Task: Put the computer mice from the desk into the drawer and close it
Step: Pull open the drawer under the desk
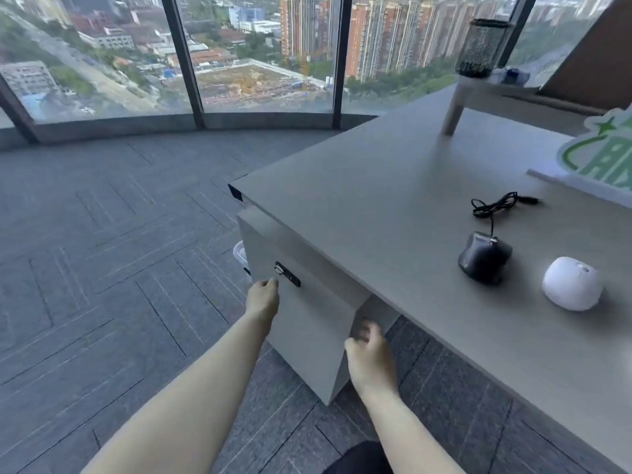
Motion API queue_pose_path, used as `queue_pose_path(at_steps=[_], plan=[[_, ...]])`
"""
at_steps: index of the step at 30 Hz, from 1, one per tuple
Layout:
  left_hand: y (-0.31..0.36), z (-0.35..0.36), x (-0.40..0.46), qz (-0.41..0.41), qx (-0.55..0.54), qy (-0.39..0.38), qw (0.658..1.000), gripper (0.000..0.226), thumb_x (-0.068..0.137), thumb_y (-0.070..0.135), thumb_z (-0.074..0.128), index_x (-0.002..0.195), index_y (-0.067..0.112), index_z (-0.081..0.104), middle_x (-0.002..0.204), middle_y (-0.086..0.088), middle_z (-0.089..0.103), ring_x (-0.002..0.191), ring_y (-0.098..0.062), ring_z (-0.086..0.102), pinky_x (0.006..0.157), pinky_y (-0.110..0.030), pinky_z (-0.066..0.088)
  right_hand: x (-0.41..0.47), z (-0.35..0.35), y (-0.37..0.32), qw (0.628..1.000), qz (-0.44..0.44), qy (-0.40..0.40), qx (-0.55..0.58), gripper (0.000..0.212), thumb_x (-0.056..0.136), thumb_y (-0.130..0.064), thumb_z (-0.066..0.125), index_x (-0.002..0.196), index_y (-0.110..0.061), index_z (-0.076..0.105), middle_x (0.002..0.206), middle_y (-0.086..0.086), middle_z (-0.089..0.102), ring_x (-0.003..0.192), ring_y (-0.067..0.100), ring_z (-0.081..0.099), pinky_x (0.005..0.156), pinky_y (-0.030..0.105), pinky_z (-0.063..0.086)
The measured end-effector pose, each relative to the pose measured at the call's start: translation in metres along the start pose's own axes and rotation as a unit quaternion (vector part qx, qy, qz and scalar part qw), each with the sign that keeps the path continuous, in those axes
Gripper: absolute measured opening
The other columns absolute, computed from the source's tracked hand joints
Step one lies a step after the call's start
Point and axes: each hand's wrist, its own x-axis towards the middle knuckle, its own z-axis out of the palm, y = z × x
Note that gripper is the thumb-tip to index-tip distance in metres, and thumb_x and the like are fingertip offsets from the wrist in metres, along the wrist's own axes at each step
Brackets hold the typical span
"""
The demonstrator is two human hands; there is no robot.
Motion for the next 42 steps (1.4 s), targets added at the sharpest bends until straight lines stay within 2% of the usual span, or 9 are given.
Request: queue_pose_path(at_steps=[3, 6, 15, 22, 28, 32, 35, 38, 42], plan=[[0.002, 0.006, 0.021, -0.014, -0.034, 0.019, 0.999, 0.023, 0.084, 0.033, 0.04, 0.07, 0.015, 0.045, 0.082, -0.013, 0.056, 0.077, -0.028, 0.052, 0.076, -0.039, 0.046, 0.008, 0.006, -0.003, 1.0, -0.013, 0.01, 0.022, 0.038, 0.088, -0.012, 0.052, 0.125, -0.015, 0.055, 0.116, 0.002, 0.065, 0.1, 0.019, 0.061, 0.084, 0.032, 0.048], [0.004, 0.012, 0.035, -0.005, -0.024, 0.028, 0.999, 0.023, 0.081, 0.035, 0.039, 0.074, 0.014, 0.047, 0.097, -0.025, 0.06, 0.086, -0.034, 0.058, 0.081, -0.046, 0.052, 0.012, 0.011, -0.003, 0.998, -0.005, 0.037, 0.041, 0.022, 0.086, -0.008, 0.052, 0.105, -0.015, 0.06, 0.1, 0.003, 0.071, 0.083, 0.014, 0.065, 0.067, 0.028, 0.05], [0.004, 0.019, 0.032, -0.008, -0.091, 0.028, 0.995, 0.022, 0.095, 0.024, 0.04, 0.098, 0.004, 0.05, 0.102, -0.012, 0.047, 0.091, -0.028, 0.049, 0.069, -0.044, 0.057, 0.008, 0.007, -0.007, 0.999, -0.03, 0.045, -0.008, 0.012, 0.086, -0.014, 0.053, 0.089, -0.014, 0.065, 0.082, -0.002, 0.071, 0.071, 0.011, 0.062, 0.056, 0.026, 0.045], [-0.032, -0.05, -0.005, 0.014, -0.089, 0.064, 0.994, 0.024, 0.096, 0.026, 0.037, 0.1, 0.005, 0.05, 0.117, -0.014, 0.05, 0.109, -0.03, 0.052, 0.066, -0.043, 0.057, -0.04, 0.019, 0.006, 0.995, -0.083, -0.051, -0.02, 0.033, 0.091, -0.045, 0.056, 0.074, -0.017, 0.063, 0.063, -0.006, 0.063, 0.058, 0.006, 0.054, 0.053, 0.023, 0.041], [-0.069, -0.126, -0.046, -0.002, -0.118, 0.112, 0.987, 0.021, 0.097, 0.022, 0.036, 0.1, 0.004, 0.048, 0.116, -0.018, 0.053, 0.111, -0.035, 0.054, 0.079, -0.053, 0.056, -0.089, 0.053, 0.018, 0.976, -0.108, -0.184, -0.04, 0.038, 0.084, -0.048, 0.064, 0.069, -0.013, 0.062, 0.06, -0.006, 0.058, 0.057, 0.009, 0.049, 0.058, 0.027, 0.04], [-0.088, -0.168, -0.07, 0.005, -0.109, 0.151, 0.982, 0.02, 0.097, 0.018, 0.035, 0.099, 0.003, 0.049, 0.105, -0.014, 0.053, 0.095, -0.029, 0.054, 0.058, -0.038, 0.054, -0.122, 0.075, 0.02, 0.959, -0.121, -0.249, -0.056, 0.034, 0.08, -0.05, 0.067, 0.067, -0.019, 0.061, 0.06, -0.008, 0.056, 0.059, 0.009, 0.048, 0.061, 0.028, 0.041], [-0.1, -0.193, -0.08, 0.001, -0.137, 0.158, 0.978, 0.02, 0.097, 0.016, 0.035, 0.098, 0.003, 0.05, 0.1, -0.013, 0.053, 0.085, -0.026, 0.055, 0.069, -0.046, 0.057, -0.141, 0.089, 0.02, 0.948, -0.14, -0.271, -0.089, 0.036, 0.08, -0.051, 0.066, 0.067, -0.018, 0.062, 0.061, -0.008, 0.059, 0.059, 0.01, 0.048, 0.06, 0.029, 0.041], [-0.11, -0.212, -0.088, -0.004, -0.14, 0.164, 0.976, 0.021, 0.097, 0.017, 0.035, 0.098, 0.003, 0.051, 0.087, -0.011, 0.054, 0.072, -0.018, 0.055, 0.063, -0.041, 0.056, -0.158, 0.098, 0.018, 0.938, -0.154, -0.293, -0.104, 0.037, 0.081, -0.05, 0.066, 0.071, -0.015, 0.063, 0.068, -0.004, 0.063, 0.06, 0.011, 0.049, 0.06, 0.031, 0.042], [-0.121, -0.23, -0.094, -0.008, -0.127, 0.186, 0.974, 0.022, 0.096, 0.02, 0.039, 0.093, 0.003, 0.051, 0.093, -0.015, 0.056, 0.072, -0.025, 0.054, 0.065, -0.041, 0.054, -0.178, 0.105, 0.017, 0.928, -0.17, -0.306, -0.126, 0.033, 0.084, -0.05, 0.063, 0.068, -0.022, 0.059, 0.071, -0.002, 0.065, 0.062, 0.012, 0.051, 0.058, 0.028, 0.041]])
